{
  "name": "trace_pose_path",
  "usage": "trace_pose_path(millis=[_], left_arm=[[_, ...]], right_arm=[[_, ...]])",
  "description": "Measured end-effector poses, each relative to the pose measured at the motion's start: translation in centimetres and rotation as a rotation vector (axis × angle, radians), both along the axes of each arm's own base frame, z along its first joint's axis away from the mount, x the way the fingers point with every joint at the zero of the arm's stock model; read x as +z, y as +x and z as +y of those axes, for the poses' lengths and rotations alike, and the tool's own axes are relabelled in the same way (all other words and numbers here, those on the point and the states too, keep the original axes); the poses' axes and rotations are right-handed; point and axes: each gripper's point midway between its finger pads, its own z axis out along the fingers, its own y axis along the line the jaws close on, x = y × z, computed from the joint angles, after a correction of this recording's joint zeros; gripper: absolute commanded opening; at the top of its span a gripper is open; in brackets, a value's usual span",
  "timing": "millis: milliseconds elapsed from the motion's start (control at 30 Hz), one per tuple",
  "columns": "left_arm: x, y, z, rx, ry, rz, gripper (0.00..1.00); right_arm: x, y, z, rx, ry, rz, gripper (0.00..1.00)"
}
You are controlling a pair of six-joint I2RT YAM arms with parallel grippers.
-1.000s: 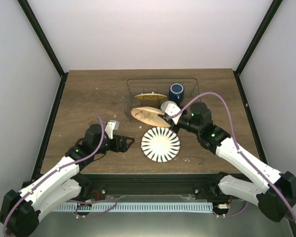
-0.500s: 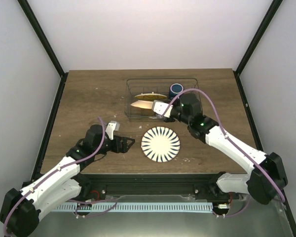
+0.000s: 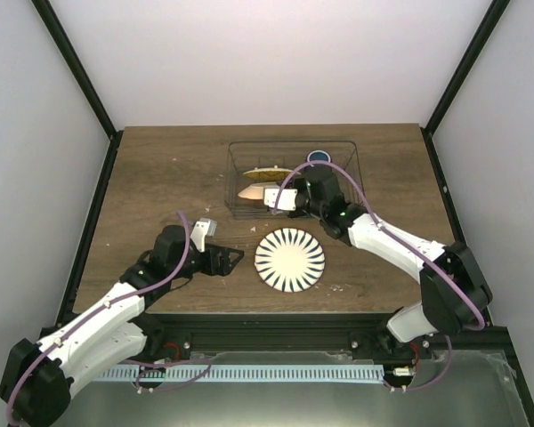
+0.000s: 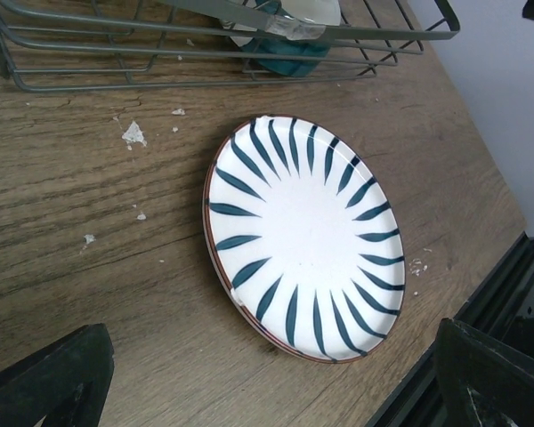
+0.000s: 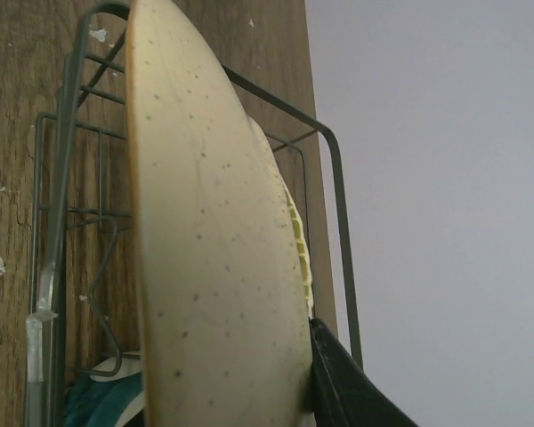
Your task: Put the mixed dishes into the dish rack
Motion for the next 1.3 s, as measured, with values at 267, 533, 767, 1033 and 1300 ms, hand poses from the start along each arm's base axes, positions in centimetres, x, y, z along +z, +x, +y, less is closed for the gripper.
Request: trace_pose_path(millis=[267,533,767,1033,1300], left_arm=[[-0.4,0.0,0.0,-0.001,0.005,0.008,1.0],[-0.6,0.0,-0.1,-0.003,0.006,0.013,1.0],[-0.7,0.0,-0.1,-0.004,0.009,0.017,1.0],[-0.7,-0.1,-0.2,-0.009,0.006,0.021,1.0],[-0.9,-0.1,-0.3,-0.016,0.006,0.028,1.0]], right_arm=[[-0.9,0.7,0.8,0.014,-0.024,-0.036,0.01],[-2.4,1.4,1.2,0.019,-0.058,0.002,0.01],[-2.1,1.9,1.0,0.012,-0.052,0.03,0.01],[-1.3,3.5,0.7,-0.033,-0.031,0.142,0.01],[-1.4,4.5,1.0,-0.069,-0.012,0.231,0.01]])
